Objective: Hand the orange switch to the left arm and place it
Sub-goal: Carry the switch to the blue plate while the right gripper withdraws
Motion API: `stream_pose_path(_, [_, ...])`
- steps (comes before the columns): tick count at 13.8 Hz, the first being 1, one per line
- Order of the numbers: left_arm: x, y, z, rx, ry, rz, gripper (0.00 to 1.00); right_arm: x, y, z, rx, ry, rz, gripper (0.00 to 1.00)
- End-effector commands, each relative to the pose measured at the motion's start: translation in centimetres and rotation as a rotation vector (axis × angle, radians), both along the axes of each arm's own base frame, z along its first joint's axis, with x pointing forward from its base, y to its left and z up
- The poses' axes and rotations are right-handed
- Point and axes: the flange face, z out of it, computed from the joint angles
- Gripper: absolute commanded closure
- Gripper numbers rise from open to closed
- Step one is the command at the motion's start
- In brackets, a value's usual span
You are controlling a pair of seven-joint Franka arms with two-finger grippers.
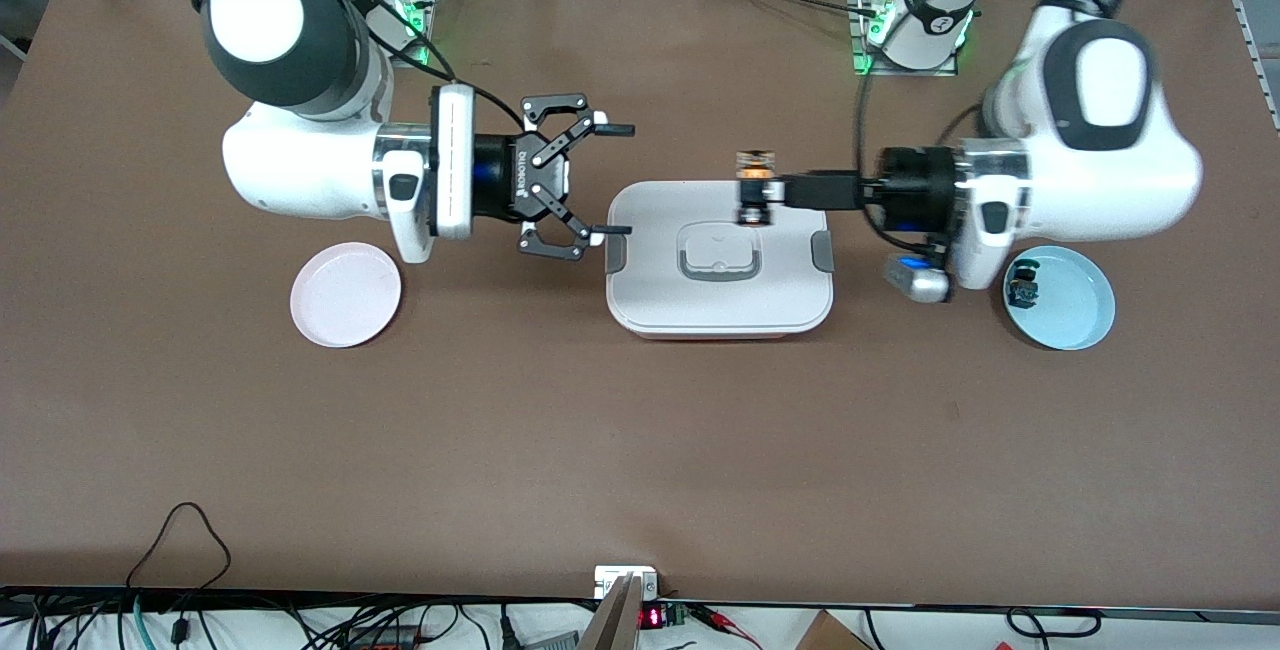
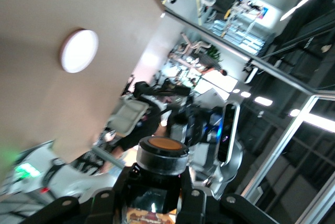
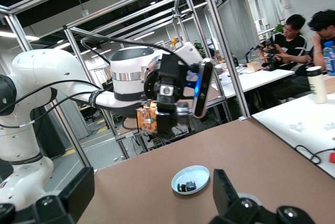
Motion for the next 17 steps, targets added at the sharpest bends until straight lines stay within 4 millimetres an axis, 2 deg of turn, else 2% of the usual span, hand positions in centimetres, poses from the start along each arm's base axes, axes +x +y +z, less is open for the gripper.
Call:
stream_pose_path(1, [-1.2, 6.3, -0.4, 0.093, -0.019, -0.074, 1.00, 0.0, -3.6, 0.2, -0.001, 0.025, -0.043, 0.00])
stream_pose_path(4, [-2.1, 14.1, -1.6, 0.237, -0.024, -0.139, 1.00, 1.3, -9.2, -0.8, -0.012, 0.047, -0.039, 0.00])
stream_pose_path(6, [-3.4, 18.3, -1.8, 0.432, -0.085, -0.198, 1.00, 1.9, -13.6, -1.4, -0.089, 0.093, 0.017, 0.00])
stream_pose_path(9, [-5.0, 21.8, -2.6, 0.777, -0.079, -0.313, 1.00, 2.3, -20.1, -1.7, -0.188, 0.135, 0.035, 0.00])
stream_pose_path(11, [-5.6, 24.1, -3.3, 0.999, -0.055, -0.389, 1.00, 2.2, -23.1, -1.6, -0.310, 0.185, 0.018, 0.00])
stream_pose_path(12, [-5.6, 25.4, -4.2, 1.094, -0.036, -0.427, 1.00, 2.0, -24.7, -1.7, -0.385, 0.268, -0.002, 0.00])
stream_pose_path(15, [-4.8, 28.8, -8.5, 1.288, 0.023, -0.505, 1.00, 0.9, -28.2, -2.9, -0.570, 0.526, -0.036, 0.00])
stream_pose_path(17, [-5.1, 30.0, -12.3, 1.410, -0.001, -0.518, 1.00, 0.5, -29.4, -3.2, -0.726, 0.583, -0.076, 0.00])
